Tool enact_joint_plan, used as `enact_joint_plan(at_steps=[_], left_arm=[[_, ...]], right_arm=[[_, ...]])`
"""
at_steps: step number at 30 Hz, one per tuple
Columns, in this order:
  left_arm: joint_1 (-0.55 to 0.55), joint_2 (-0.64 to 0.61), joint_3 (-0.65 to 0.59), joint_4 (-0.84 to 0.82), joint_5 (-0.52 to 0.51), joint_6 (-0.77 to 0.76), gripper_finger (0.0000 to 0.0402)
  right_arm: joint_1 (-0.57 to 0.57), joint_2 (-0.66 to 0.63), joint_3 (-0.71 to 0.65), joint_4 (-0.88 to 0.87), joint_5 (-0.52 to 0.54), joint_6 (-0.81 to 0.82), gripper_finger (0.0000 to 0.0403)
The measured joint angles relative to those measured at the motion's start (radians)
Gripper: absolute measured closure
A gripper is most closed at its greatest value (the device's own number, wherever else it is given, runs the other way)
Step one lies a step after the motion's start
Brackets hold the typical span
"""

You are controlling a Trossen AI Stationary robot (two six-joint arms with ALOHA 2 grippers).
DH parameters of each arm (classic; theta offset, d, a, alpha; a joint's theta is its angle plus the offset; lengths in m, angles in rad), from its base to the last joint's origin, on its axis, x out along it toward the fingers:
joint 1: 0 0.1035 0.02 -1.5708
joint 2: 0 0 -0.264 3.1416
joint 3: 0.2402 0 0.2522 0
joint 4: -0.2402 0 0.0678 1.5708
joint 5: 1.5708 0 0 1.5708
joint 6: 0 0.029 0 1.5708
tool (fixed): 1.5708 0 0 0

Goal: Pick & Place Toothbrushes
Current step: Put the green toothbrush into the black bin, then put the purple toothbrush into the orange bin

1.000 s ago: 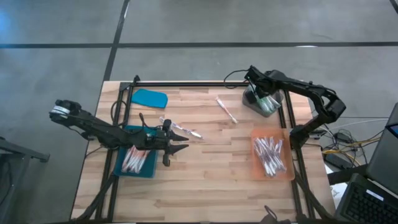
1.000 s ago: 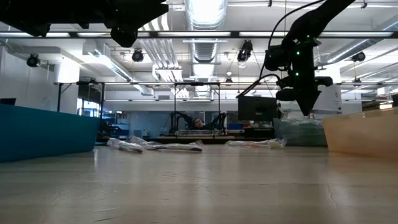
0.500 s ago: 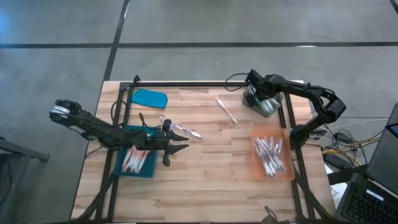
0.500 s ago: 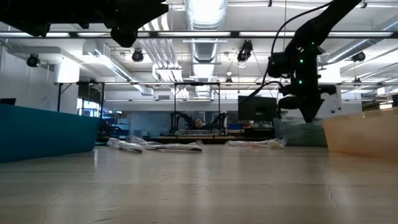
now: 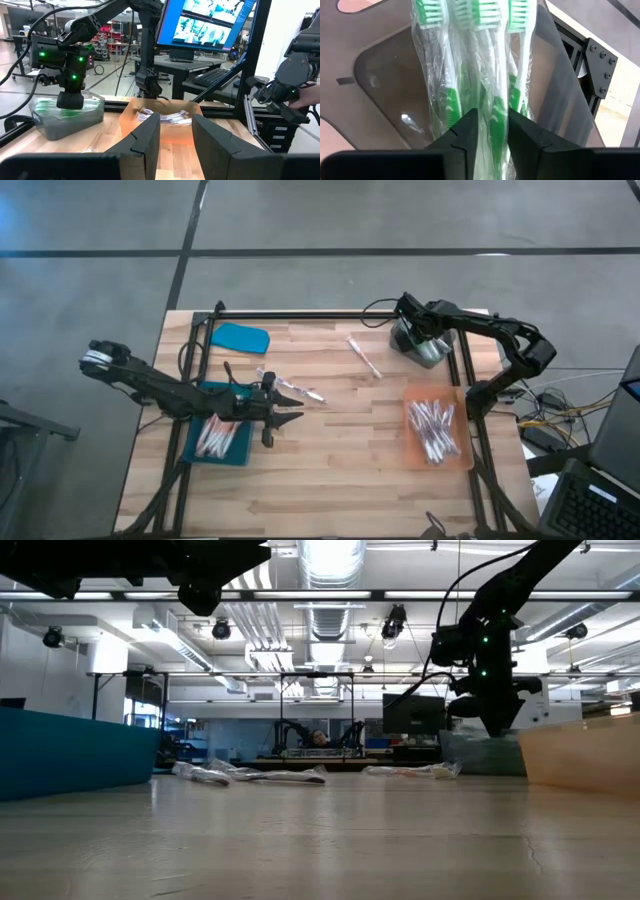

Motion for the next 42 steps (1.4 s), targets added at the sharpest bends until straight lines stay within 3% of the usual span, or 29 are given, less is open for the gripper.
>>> enact_joint_plan(at_steps=[12, 21, 32, 42], left_arm=[[0.0, 0.0, 0.0, 0.0, 0.0, 0.006, 0.0282], [0.0, 0.0, 0.0, 0.0, -0.014, 0.01, 0.0282], [0.0, 0.001, 0.0, -0.054, -0.018, 0.031, 0.0282], [0.016, 0.001, -0.001, -0.173, -0.055, 0.039, 0.0282]], right_arm=[[0.0, -0.002, 0.027, -0.007, 0.003, -0.03, 0.0239], [0.0, -0.019, 0.074, -0.042, 0.003, -0.053, 0.0216], [0.022, -0.023, 0.223, -0.228, 0.002, -0.048, 0.0252], [0.106, -0.07, 0.32, -0.265, 0.0, -0.048, 0.0293]])
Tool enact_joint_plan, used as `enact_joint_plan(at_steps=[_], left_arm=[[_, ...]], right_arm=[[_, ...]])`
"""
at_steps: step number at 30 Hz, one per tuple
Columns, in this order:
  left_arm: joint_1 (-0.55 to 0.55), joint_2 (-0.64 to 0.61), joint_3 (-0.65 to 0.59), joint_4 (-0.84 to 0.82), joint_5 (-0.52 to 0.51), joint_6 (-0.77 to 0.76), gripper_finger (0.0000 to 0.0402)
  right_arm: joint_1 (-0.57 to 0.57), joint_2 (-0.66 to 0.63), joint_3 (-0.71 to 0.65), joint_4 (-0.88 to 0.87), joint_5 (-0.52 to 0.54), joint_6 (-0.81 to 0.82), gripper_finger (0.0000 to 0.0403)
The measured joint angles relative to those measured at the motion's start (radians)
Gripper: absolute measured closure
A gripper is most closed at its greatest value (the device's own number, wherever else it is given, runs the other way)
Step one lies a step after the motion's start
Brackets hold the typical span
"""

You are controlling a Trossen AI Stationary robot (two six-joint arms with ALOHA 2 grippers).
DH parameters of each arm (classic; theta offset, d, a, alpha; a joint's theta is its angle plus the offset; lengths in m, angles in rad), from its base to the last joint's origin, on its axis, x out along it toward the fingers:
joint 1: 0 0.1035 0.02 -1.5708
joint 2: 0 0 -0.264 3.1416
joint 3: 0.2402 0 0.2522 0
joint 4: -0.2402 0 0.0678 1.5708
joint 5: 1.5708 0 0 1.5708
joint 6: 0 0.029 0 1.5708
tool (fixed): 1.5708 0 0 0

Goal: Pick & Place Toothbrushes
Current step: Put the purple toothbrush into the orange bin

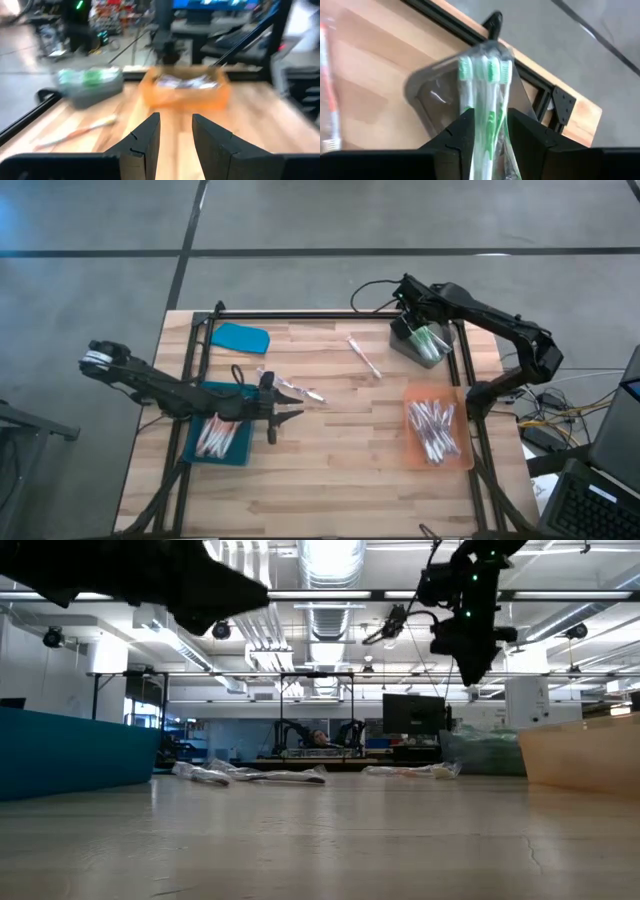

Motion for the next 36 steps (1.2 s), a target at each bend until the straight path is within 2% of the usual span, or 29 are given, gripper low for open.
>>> enact_joint_plan(at_steps=[7, 13, 22, 25, 30, 33, 36], left_arm=[[0.015, 0.0, 0.0, -0.124, -0.131, -0.008, 0.0282], [0.04, 0.0, 0.0, -0.207, -0.171, -0.041, 0.0282], [0.102, 0.0, 0.003, -0.449, -0.198, -0.162, 0.0282], [0.116, 0.0, 0.053, -0.612, -0.166, -0.161, 0.0282], [0.12, 0.033, 0.224, -0.997, -0.093, -0.123, 0.0282], [0.12, 0.083, 0.332, -1.189, -0.081, -0.053, 0.0282], [0.12, 0.143, 0.414, -1.296, -0.054, 0.062, 0.0282]], right_arm=[[0.102, -0.039, 0.034, -0.007, -0.009, 0.0, 0.0315], [0.223, -0.047, 0.035, 0.023, -0.027, 0.004, 0.0329], [0.409, -0.047, 0.035, 0.1, -0.087, -0.009, 0.0334], [0.464, -0.047, 0.035, 0.1, -0.088, -0.011, 0.0326], [0.521, -0.047, 0.035, 0.101, -0.089, -0.011, 0.0305], [0.531, -0.047, 0.035, 0.103, -0.089, -0.007, 0.0293], [0.531, -0.047, 0.035, 0.102, -0.089, 0.0, 0.028]])
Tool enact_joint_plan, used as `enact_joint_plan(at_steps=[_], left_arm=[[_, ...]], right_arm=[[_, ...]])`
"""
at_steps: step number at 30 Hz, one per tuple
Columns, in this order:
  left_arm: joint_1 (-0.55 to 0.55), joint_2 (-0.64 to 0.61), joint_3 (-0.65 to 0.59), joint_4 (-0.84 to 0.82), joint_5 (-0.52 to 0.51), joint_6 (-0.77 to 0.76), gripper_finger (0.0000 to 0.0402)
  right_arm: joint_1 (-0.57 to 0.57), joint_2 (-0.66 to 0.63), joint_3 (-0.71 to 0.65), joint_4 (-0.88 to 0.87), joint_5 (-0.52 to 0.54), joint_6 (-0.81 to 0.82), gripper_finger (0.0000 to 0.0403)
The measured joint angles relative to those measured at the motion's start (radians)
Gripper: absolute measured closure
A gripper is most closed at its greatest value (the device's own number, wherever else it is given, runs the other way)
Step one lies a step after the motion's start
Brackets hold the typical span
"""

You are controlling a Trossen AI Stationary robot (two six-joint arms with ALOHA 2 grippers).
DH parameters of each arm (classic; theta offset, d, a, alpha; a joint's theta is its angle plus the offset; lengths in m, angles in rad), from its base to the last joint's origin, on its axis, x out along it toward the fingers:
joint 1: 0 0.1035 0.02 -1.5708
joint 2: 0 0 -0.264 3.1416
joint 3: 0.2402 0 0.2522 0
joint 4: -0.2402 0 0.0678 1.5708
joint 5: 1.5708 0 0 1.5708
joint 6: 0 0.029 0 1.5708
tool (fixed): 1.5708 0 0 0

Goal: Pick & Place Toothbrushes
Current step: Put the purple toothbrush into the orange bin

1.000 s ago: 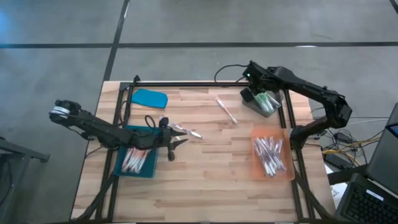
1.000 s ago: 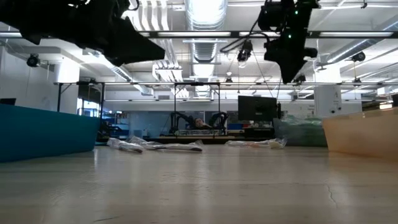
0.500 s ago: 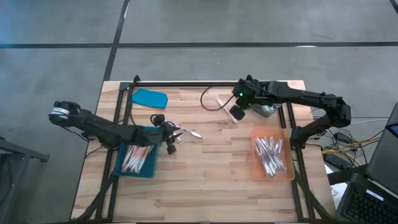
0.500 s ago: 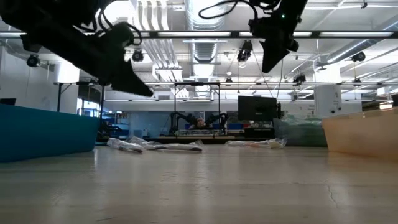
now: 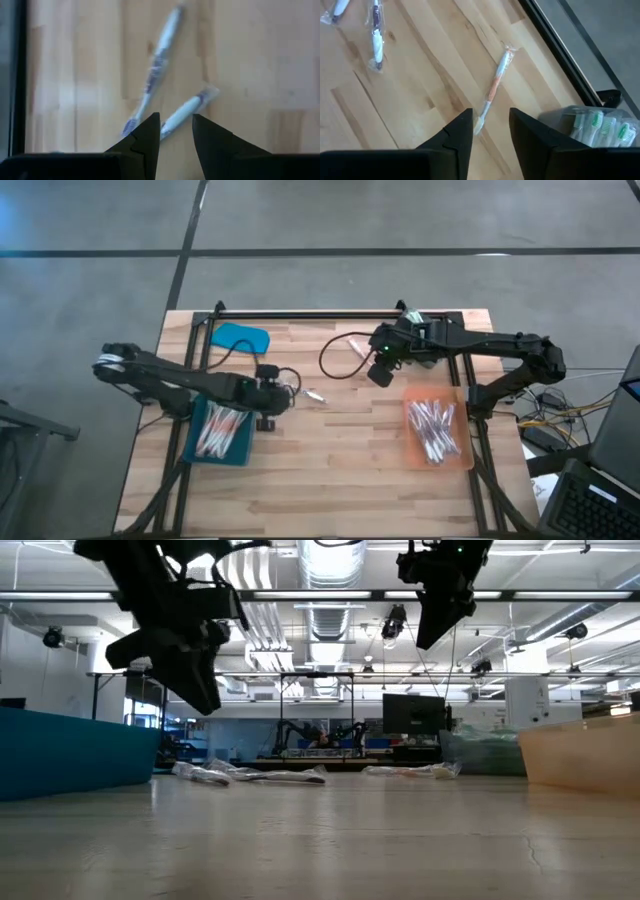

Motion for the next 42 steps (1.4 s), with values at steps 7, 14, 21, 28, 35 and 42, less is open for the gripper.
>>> enact_joint_plan(at_steps=[7, 14, 21, 28, 35, 42], left_arm=[[0.0, 0.178, 0.129, -0.096, 0.085, 0.149, 0.0282], [0.0, 0.373, 0.246, -0.255, 0.083, 0.19, 0.0282], [0.0, 0.488, 0.359, -0.359, 0.02, 0.228, 0.0282], [0.017, 0.501, 0.373, -0.366, 0.004, 0.329, 0.0282], [0.071, 0.501, 0.372, -0.366, 0.005, 0.356, 0.0282], [0.09, 0.502, 0.366, -0.364, 0.058, 0.373, 0.0282]], right_arm=[[-0.001, 0.0, 0.0, -0.001, 0.001, 0.0, 0.0253], [-0.001, 0.0, -0.001, -0.003, 0.001, -0.003, 0.0231], [-0.001, 0.0, -0.001, -0.005, 0.002, -0.004, 0.0215], [-0.001, 0.0, -0.001, -0.006, 0.001, -0.02, 0.0207], [-0.001, 0.0, -0.001, -0.006, 0.001, -0.034, 0.0216], [-0.001, 0.0, -0.001, -0.005, 0.0, -0.053, 0.0235]])
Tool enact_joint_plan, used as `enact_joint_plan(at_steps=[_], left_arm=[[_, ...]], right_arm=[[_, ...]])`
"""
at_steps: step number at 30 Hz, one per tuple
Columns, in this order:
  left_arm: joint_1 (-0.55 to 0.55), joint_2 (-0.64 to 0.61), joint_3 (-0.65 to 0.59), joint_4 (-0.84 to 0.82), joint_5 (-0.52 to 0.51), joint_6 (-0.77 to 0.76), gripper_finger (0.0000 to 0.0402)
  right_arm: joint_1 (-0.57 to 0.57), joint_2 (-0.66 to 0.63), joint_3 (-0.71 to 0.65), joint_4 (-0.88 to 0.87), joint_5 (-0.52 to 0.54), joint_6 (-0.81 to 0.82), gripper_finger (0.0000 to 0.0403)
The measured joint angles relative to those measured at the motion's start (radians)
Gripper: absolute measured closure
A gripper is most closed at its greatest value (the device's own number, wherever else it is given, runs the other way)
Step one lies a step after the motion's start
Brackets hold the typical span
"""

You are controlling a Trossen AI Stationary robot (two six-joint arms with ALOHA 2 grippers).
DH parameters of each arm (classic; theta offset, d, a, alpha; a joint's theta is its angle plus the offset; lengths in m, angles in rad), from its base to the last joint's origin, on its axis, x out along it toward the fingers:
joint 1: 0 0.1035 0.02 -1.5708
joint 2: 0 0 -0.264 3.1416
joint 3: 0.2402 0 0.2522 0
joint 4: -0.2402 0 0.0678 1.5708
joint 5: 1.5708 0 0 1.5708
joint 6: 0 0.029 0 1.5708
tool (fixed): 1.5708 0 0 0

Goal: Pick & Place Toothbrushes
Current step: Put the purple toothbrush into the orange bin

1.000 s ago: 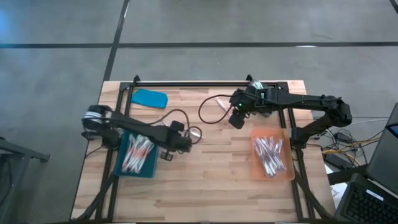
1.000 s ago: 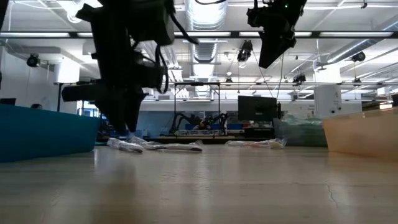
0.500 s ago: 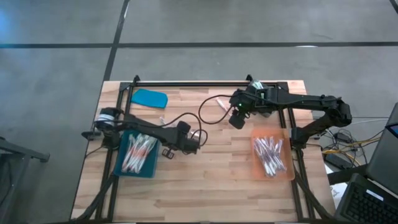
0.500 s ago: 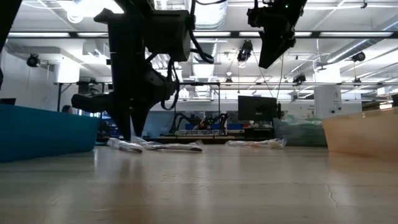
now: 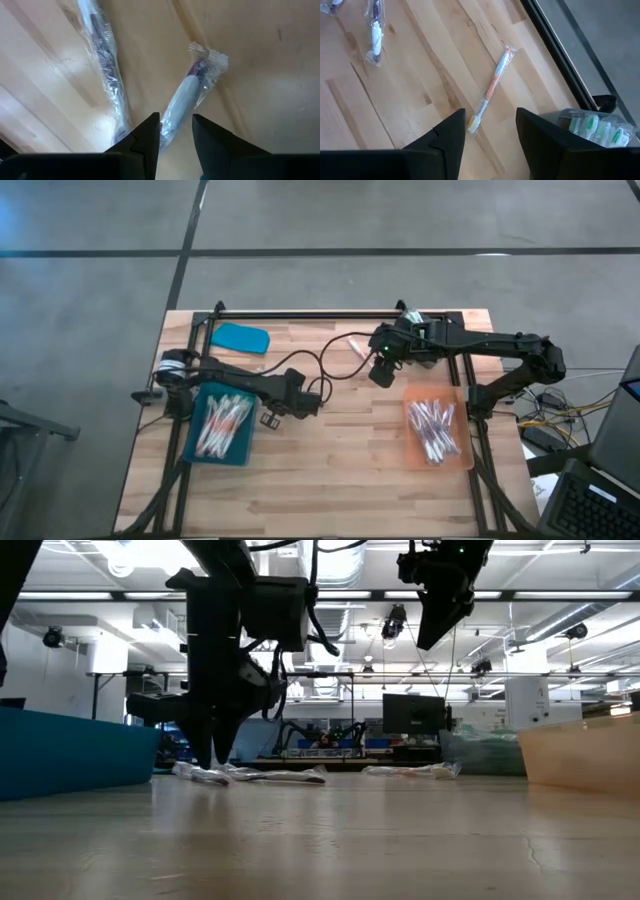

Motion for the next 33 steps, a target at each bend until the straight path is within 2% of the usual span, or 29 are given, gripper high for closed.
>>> enact_joint_plan(at_steps=[8, 13, 26, 33], left_arm=[[0.002, 0.0, -0.055, 0.047, 0.001, 0.013, 0.0282], [0.001, -0.001, -0.092, 0.098, -0.003, 0.022, 0.0284], [0.001, -0.002, -0.096, 0.122, 0.03, 0.052, 0.0372], [-0.004, -0.003, -0.094, 0.117, 0.002, 0.051, 0.0372]], right_arm=[[0.0, 0.0, 0.0, 0.0, 0.0, -0.003, 0.0243], [0.0, 0.0, 0.0, 0.001, 0.0, -0.003, 0.0232], [0.0, 0.0, 0.0, 0.001, 0.0, -0.003, 0.0204], [0.0, 0.0, 0.0, 0.0, 0.0, -0.011, 0.0219]])
